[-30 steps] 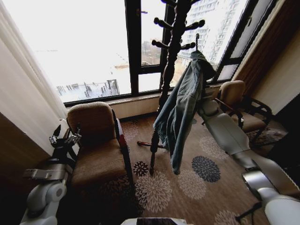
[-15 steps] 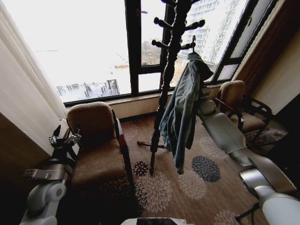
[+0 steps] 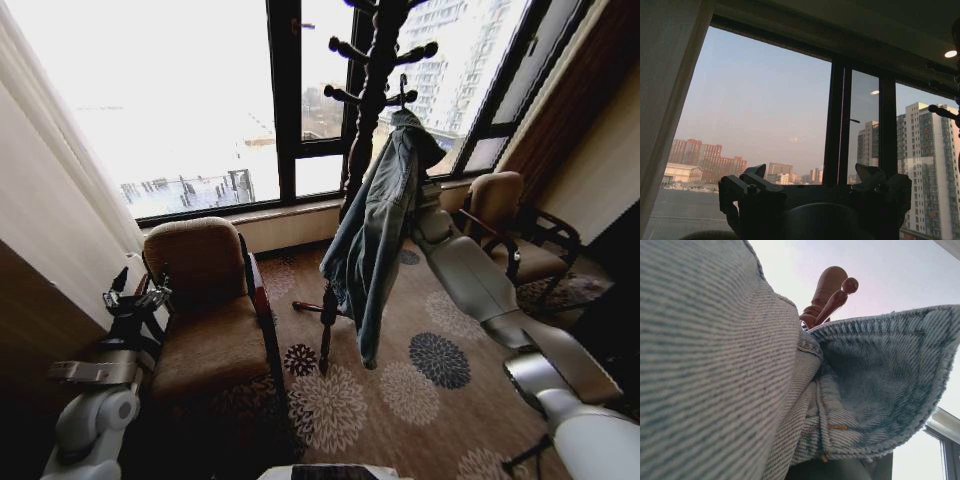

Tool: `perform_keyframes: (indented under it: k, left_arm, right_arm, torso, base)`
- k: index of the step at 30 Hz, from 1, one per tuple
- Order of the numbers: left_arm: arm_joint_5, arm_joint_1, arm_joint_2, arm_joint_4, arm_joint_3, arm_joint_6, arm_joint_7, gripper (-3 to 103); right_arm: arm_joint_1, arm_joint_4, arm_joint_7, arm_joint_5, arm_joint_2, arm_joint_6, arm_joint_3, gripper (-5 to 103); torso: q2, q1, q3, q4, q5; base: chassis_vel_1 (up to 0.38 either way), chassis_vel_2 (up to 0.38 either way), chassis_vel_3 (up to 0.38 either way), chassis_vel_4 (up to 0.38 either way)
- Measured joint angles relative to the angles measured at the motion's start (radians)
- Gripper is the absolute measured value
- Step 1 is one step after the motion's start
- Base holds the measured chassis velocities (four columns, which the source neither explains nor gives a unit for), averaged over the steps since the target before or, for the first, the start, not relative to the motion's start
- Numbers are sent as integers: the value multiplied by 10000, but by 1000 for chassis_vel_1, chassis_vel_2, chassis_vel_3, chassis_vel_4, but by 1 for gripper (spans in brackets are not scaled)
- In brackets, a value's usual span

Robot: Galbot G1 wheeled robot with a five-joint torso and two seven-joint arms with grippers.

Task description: Pick up the clothes from the bed and hang them on the clothes hanger.

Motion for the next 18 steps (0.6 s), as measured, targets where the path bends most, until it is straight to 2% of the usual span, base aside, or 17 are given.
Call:
perform_keyframes:
  k: [8, 18]
  left_arm:
    - [4, -6, 6, 40, -29, -14, 14, 100]
    - [-8, -18, 23, 62, -37, -26, 33, 100]
  right_arm:
    - [66, -59, -1, -54, 192, -17, -110, 17]
    - [67, 105, 21, -41, 105, -89, -184, 17]
  torso:
    - [0, 0, 0, 1, -1]
    - [0, 0, 0, -1, 2]
  base:
    - [0, 0, 0, 0]
    - [0, 0, 0, 0]
